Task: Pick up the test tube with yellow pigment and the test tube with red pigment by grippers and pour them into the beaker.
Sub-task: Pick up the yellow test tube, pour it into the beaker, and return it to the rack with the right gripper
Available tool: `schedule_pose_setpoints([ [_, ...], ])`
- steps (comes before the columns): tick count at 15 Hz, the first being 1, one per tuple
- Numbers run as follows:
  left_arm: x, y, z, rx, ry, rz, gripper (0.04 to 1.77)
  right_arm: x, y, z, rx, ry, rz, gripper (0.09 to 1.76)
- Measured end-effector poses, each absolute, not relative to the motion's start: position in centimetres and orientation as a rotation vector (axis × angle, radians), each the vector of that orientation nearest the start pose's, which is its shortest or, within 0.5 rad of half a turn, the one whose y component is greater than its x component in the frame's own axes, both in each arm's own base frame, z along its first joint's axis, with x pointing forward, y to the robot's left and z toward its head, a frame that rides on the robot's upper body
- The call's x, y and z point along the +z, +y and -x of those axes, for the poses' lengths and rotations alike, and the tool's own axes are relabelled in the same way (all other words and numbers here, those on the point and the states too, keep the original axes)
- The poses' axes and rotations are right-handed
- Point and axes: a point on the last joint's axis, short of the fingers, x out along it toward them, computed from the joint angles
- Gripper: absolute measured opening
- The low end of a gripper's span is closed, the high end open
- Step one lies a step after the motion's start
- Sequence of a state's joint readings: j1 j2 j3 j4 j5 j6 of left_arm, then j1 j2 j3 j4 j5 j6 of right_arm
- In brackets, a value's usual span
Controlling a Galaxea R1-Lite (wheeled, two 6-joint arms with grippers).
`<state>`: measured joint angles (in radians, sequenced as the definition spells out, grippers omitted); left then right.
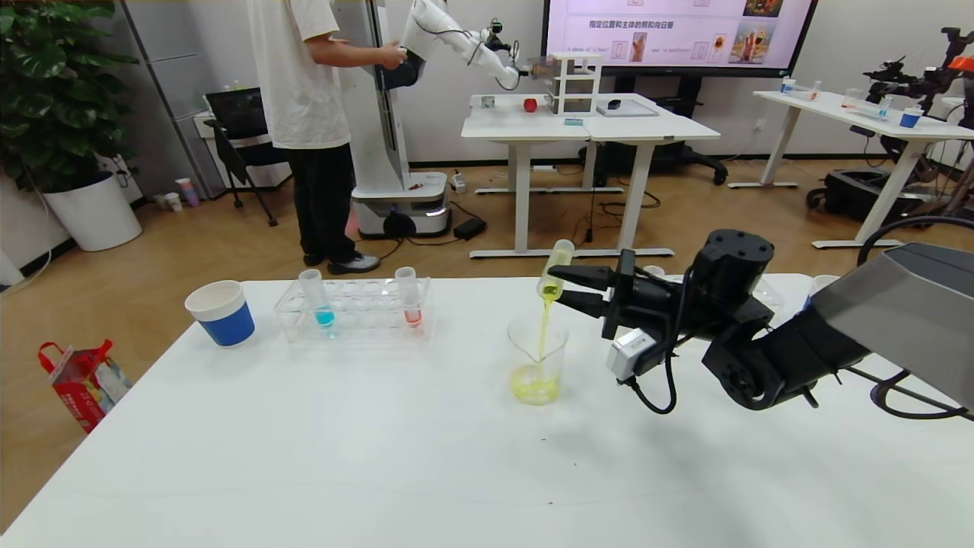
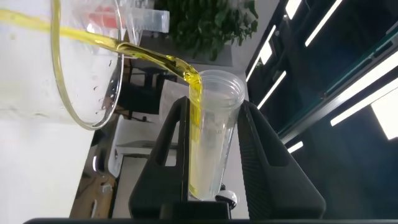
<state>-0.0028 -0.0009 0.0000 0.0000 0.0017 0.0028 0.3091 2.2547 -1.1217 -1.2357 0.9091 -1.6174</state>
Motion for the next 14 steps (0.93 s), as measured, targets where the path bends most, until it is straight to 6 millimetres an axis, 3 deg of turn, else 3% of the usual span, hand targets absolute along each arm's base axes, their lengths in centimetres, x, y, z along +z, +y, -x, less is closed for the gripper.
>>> schedule_pose_setpoints([
  [14, 7.5, 0.0, 2.3, -0.001, -0.001, -0.003, 1.75, 14.2, 14.3, -40.4, 0.810, -1.139, 1.663, 0.50],
])
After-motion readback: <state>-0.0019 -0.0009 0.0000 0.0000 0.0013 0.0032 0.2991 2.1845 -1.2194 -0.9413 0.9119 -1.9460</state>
